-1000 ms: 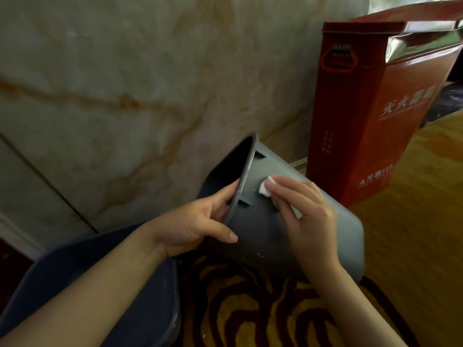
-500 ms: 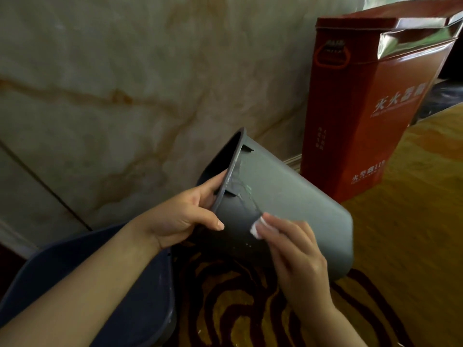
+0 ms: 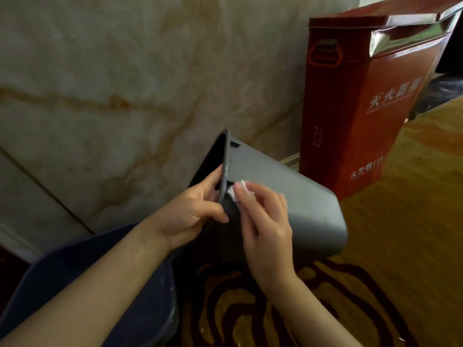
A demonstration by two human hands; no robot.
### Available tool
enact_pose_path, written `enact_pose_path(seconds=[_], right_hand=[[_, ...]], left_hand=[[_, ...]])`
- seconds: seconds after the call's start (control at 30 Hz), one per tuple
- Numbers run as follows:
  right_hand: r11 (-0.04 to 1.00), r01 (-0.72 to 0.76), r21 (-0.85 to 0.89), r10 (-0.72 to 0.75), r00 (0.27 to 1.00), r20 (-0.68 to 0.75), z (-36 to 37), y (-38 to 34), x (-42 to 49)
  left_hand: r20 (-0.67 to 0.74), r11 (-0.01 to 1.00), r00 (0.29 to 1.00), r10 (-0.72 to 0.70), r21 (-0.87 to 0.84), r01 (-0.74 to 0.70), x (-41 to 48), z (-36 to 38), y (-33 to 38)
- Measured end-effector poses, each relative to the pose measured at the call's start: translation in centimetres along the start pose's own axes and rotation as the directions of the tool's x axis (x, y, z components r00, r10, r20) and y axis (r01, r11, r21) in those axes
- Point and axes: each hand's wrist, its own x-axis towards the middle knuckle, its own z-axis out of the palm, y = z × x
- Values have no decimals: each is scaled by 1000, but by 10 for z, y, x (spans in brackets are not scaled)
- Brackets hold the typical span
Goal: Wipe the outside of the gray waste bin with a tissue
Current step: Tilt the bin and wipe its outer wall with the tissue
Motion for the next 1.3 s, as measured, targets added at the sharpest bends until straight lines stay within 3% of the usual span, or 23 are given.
enact_pose_path(seconds=[0.1,0.3,0.37,0.5,0.63,0.77,0.9,1.03,1.13,1.2,1.3], right_hand=[[994,-1,-114,-1,1000,-22,-10,34,-38],[942,-323,-92,296,928,-225,-33,65,-44],[959,-273,-74,251,943,-217,-24,43,-30],[999,-22,-34,20,997,-68,1,-6,-14],[990,62,-127,-69,996,-57,-5,14,-19],[964,-181,-197,150,975,-161,-28,70,-57],[841,-529,-117,480,828,-289,-43,113,-63],[767,-639,-64,586,737,-337,-37,127,-50],[731,-682,-34,633,695,-342,-31,125,-39],[740,-672,-18,633,706,-318,-25,114,-31],[876,-482,1,470,854,-223,-5,72,-17]], left_hand=[[-45,999,999,-17,-32,16,-3,-4,1],[-95,999,995,-28,-32,25,6,5,8],[-128,999,991,-37,4,38,13,11,15],[-181,996,980,-87,-7,88,26,23,37],[-227,973,948,-224,7,231,32,18,55],[-248,955,927,-280,25,296,37,10,61],[-390,953,889,-238,85,292,58,8,64],[-341,960,917,-207,112,258,63,10,63],[-418,949,908,-18,278,147,44,14,34],[-462,941,880,114,333,53,27,18,14],[-458,973,882,108,232,2,25,18,8]])
